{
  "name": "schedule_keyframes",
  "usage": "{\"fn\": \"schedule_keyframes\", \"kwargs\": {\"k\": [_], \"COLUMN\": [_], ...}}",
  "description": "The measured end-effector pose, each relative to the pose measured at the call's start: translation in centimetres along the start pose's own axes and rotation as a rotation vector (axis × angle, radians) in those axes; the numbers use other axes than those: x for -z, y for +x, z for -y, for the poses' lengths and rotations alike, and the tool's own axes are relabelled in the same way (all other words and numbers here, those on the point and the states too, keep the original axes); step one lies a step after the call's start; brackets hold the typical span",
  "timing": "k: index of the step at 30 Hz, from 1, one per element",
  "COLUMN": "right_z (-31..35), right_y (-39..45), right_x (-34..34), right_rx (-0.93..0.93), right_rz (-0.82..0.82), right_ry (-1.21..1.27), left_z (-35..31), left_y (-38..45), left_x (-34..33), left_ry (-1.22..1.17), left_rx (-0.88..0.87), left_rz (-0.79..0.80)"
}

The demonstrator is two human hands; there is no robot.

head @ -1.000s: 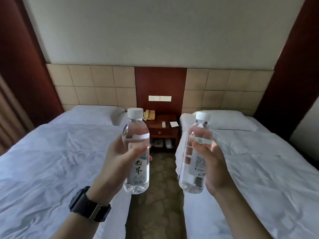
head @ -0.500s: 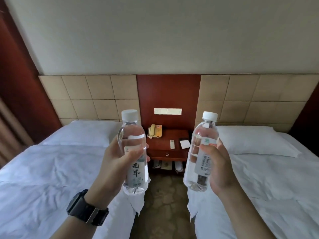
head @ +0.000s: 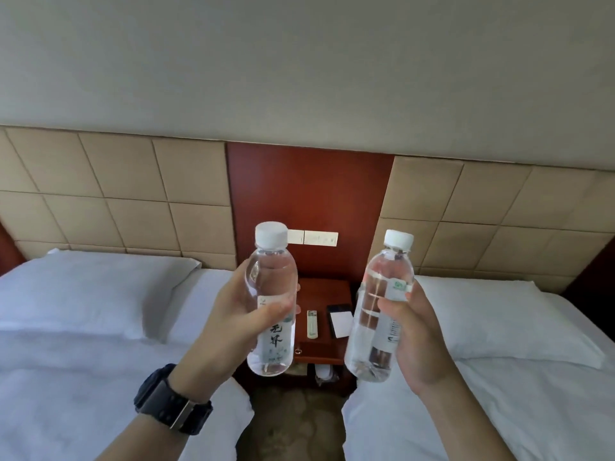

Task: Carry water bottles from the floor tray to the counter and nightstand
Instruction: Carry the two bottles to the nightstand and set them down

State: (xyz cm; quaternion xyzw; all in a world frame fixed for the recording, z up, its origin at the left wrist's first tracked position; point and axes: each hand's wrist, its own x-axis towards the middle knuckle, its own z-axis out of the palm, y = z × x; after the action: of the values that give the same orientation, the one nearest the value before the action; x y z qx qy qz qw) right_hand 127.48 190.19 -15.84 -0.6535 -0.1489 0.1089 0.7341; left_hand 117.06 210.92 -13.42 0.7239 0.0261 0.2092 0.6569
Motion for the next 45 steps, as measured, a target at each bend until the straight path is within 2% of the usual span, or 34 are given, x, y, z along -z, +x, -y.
{"fn": "schedule_keyframes", "kwargs": {"k": [6, 12, 17, 21, 24, 31, 36, 40, 45], "right_z": [-1.2, -5.6, -11.9, -18.7, -25.2, -44.6, -58.3, -65.7, -69.7], "right_y": [13.3, 27.1, 38.6, 47.1, 52.5, 61.7, 65.5, 66.7, 66.1], "right_x": [0.8, 2.7, 4.4, 5.4, 5.8, 6.4, 7.0, 7.3, 7.8], "right_rx": [0.011, 0.008, -0.011, -0.036, -0.059, -0.108, -0.145, -0.145, -0.075], "right_rz": [-0.008, 0.027, 0.077, 0.022, -0.024, -0.122, -0.246, -0.281, -0.263], "right_ry": [0.006, -0.026, -0.072, -0.199, -0.295, -0.458, -0.400, -0.333, -0.402], "left_z": [3.8, 11.4, 20.4, 29.5, 37.6, 59.4, 73.1, 80.3, 84.3], "left_y": [14.3, 27.5, 37.2, 44.6, 48.8, 54.2, 55.3, 54.7, 53.8], "left_x": [-0.7, -1.4, -3.0, -3.6, -3.6, -4.2, -4.1, -4.4, -5.0], "left_ry": [0.026, -0.012, -0.022, 0.017, 0.040, 0.032, -0.019, -0.031, 0.003], "left_rx": [0.015, 0.079, 0.157, 0.216, 0.263, 0.394, 0.468, 0.497, 0.449], "left_rz": [0.094, 0.076, -0.002, 0.039, -0.005, 0.008, 0.014, 0.028, 0.028]}}
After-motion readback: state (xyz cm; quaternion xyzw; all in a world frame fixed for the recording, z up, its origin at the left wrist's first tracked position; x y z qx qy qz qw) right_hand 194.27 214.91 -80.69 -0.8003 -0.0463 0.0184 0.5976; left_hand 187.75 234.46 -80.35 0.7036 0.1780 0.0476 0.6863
